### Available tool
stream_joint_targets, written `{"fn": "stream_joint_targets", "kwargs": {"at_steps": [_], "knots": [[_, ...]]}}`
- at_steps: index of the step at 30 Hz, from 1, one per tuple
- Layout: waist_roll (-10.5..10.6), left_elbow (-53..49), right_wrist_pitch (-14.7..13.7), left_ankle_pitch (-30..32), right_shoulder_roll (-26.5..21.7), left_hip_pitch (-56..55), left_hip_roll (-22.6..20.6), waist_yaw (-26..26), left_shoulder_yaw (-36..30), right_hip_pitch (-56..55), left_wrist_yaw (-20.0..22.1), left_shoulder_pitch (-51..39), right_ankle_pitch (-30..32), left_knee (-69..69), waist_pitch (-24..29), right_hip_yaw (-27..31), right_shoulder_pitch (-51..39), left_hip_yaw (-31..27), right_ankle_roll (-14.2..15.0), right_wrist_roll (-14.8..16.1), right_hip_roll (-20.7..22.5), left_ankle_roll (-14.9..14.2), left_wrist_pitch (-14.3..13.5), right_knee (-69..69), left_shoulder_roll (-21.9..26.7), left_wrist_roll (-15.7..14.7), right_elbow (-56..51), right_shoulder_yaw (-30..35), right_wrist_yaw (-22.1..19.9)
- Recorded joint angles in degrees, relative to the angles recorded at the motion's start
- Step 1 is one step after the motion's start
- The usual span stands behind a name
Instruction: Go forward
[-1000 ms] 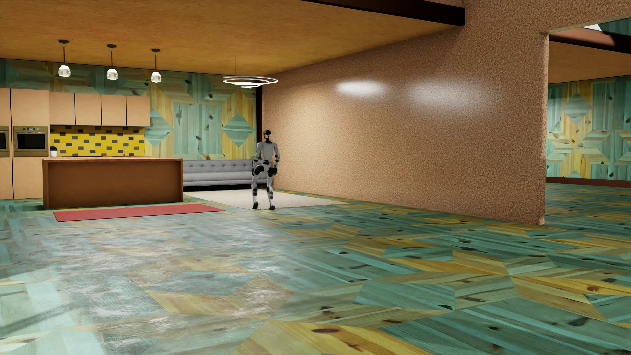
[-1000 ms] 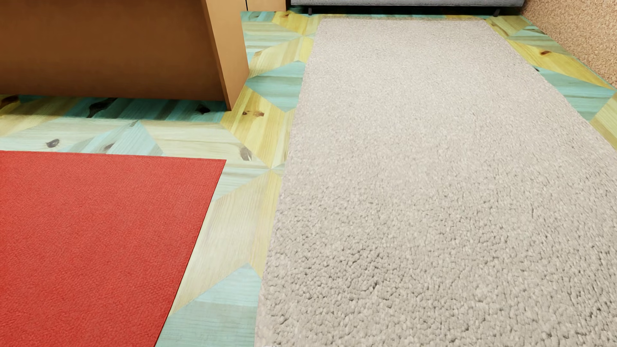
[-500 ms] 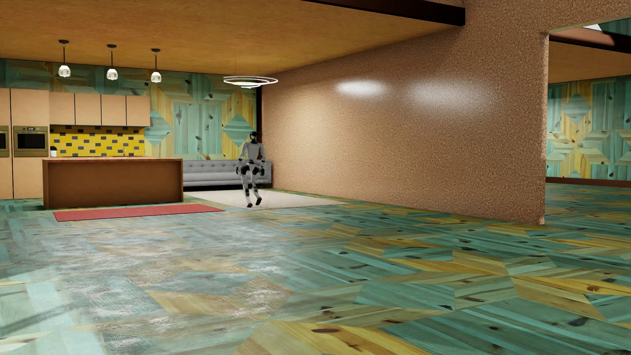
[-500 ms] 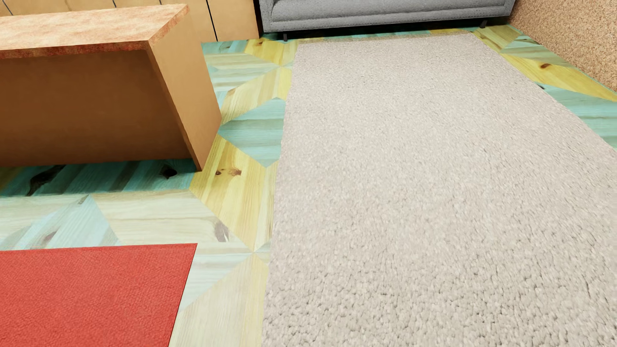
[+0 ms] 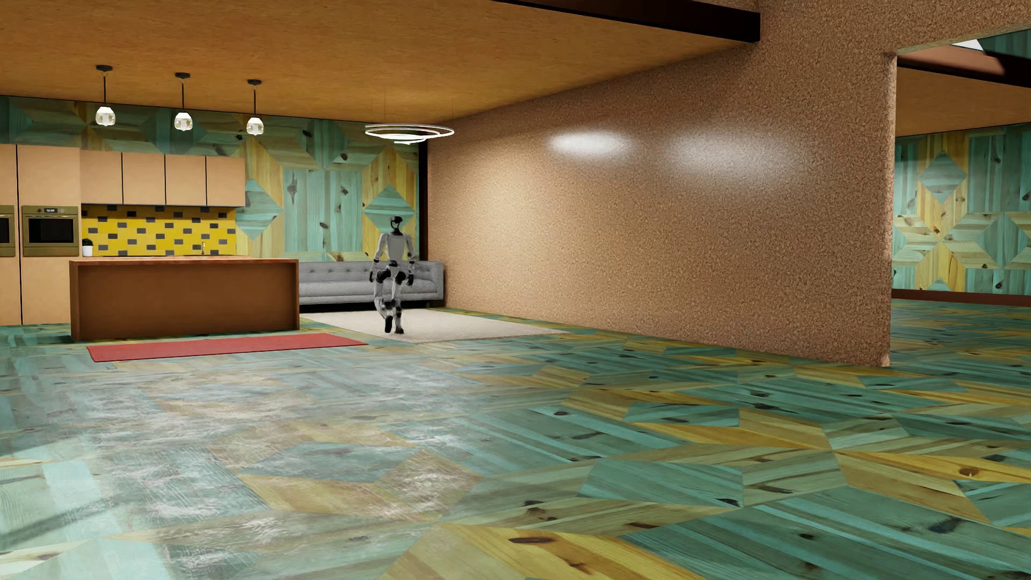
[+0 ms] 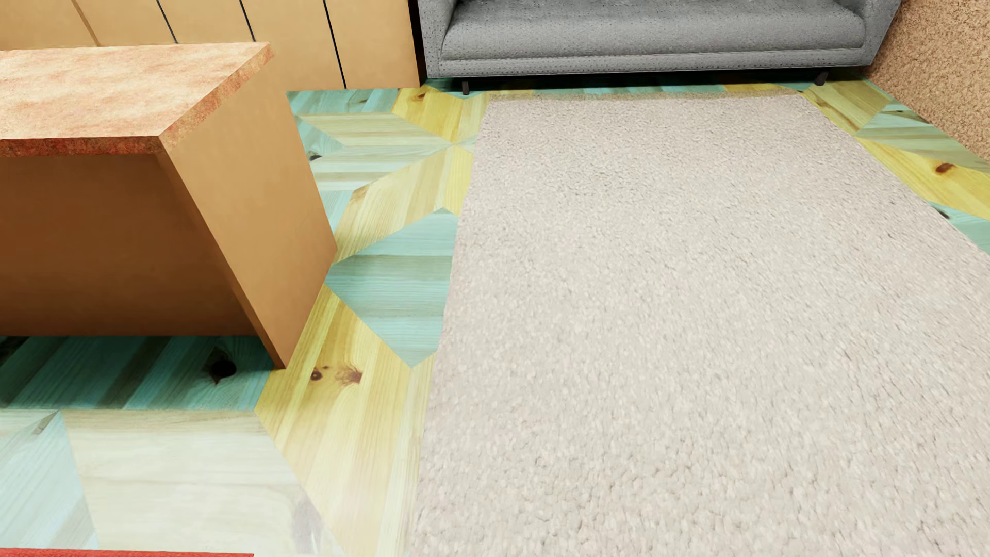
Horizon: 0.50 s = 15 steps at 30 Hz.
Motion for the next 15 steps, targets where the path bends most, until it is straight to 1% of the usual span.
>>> {"fn": "stream_joint_targets", "kwargs": {"at_steps": [1,2,3,4,5,6,7,8,9,10,11,12,13,14,15], "knots": [[-0.77,1.44,0.0,1.28,-0.62,-3.84,-0.2,2.98,-0.62,4.28,0.0,0.72,-0.85,-4.32,0.51,0.0,-1.26,0.0,0.0,0.0,-0.51,0.0,0.0,-1.93,0.27,0.0,-2.28,-0.47,0.0],[-1.16,1.93,0.0,4.62,-1.54,-6.73,-0.04,5.61,-0.24,8.27,0.0,2.44,-2.15,-11.77,1.12,0.0,-2.94,0.0,0.0,0.0,-0.99,0.0,0.0,-3.65,0.5,0.0,-4.73,-0.9,0.0],[-1.25,3.25,0.0,8.38,-2.62,-8.84,0.22,8.3,-0.86,11.39,0.0,3.29,-3.63,-20.51,1.56,0.0,-4.34,0.0,0.0,0.0,-1.42,0.0,0.0,-4.3,0.63,0.0,-7.58,-1.98,0.0],[-1.32,4.45,0.0,10.93,-3.72,-9.87,0.19,9.69,-1.08,14.1,0.0,4.56,-5.48,-30.06,1.74,0.0,-6.09,0.0,0.0,0.0,-1.61,0.0,0.0,-4.95,0.61,0.0,-9.44,-2.33,0.0],[-1.24,6.09,0.0,8.01,-4.63,-10.59,0.16,11.48,-2.56,15.22,0.0,5.04,-7.75,-39.52,1.46,0.0,-8.0,0.0,0.0,0.0,-1.74,0.0,0.0,-4.59,0.44,0.0,-10.69,-3.43,0.0],[-0.99,7.51,0.0,-8.14,-5.07,-10.07,-0.06,12.4,-3.22,17.65,0.0,6.23,-9.85,-45.89,1.15,0.0,-9.22,0.0,0.0,0.0,-1.61,0.0,0.0,-4.84,0.13,0.0,-11.76,-5.37,0.0],[-1.38,9.65,0.0,-17.73,-5.25,-9.89,0.07,14.22,-6.06,18.63,0.0,6.5,-10.23,-55.18,0.63,0.0,-10.89,0.0,0.0,0.0,-2.41,0.0,0.0,-4.18,0.11,0.0,-11.51,-5.98,0.0],[-1.52,10.96,0.0,-20.62,-5.24,-10.34,-0.32,14.88,-6.31,20.59,0.0,7.68,-8.78,-47.09,0.76,0.0,-11.55,0.0,0.0,0.0,-3.26,0.0,0.0,-2.99,-0.18,0.0,-11.65,-7.11,0.0],[-2.04,11.63,0.0,-15.88,-5.06,-12.24,-1.66,15.01,-6.68,21.42,0.0,8.52,-5.64,-47.26,0.64,0.0,-11.79,0.0,0.0,0.0,-4.23,0.0,0.0,-0.73,-0.64,0.0,-11.34,-7.9,0.0],[-2.22,12.51,0.0,-6.58,-4.79,-12.27,-2.67,15.94,-7.53,22.1,0.0,9.34,0.03,-45.79,0.11,0.0,-10.85,0.0,0.0,0.0,-5.45,0.0,0.0,1.74,-1.12,0.0,-11.16,-9.02,0.0],[-2.9,13.28,0.0,-0.35,-3.9,-13.0,-4.19,15.54,-7.18,21.78,0.0,10.02,9.79,-42.77,-0.66,0.0,-9.54,0.0,0.0,0.0,-6.75,0.0,0.0,5.84,-1.58,0.0,-9.9,-9.81,0.0],[-3.36,12.68,0.0,0.95,-3.15,-12.08,-5.68,15.01,-4.98,18.89,0.0,11.03,21.67,-39.77,-1.3,0.0,-7.54,0.0,0.0,0.0,-8.29,0.0,0.0,12.87,-1.83,0.0,-8.64,-10.14,0.0],[-3.47,11.57,0.0,0.33,-2.56,-10.06,-6.93,15.21,-3.42,13.54,0.0,10.74,28.91,-38.19,-0.97,0.0,-6.46,0.0,0.0,0.0,-9.27,0.0,0.0,21.19,-1.91,0.0,-7.49,-9.59,0.0],[-3.34,9.91,0.0,-0.85,-2.37,-7.73,-8.92,14.24,-2.87,7.06,0.0,10.26,25.56,-37.01,-0.71,0.0,-5.95,0.0,0.0,0.0,-9.73,0.0,0.0,31.2,-1.84,0.0,-6.17,-7.78,0.0],[-2.59,10.05,0.0,-3.21,-2.05,-3.72,-9.37,12.09,-3.21,2.38,0.0,9.06,12.84,-36.94,-0.08,0.0,-6.08,0.0,0.0,0.0,-9.06,0.0,0.0,38.4,-2.05,0.0,-4.61,-6.06,0.0]]}}
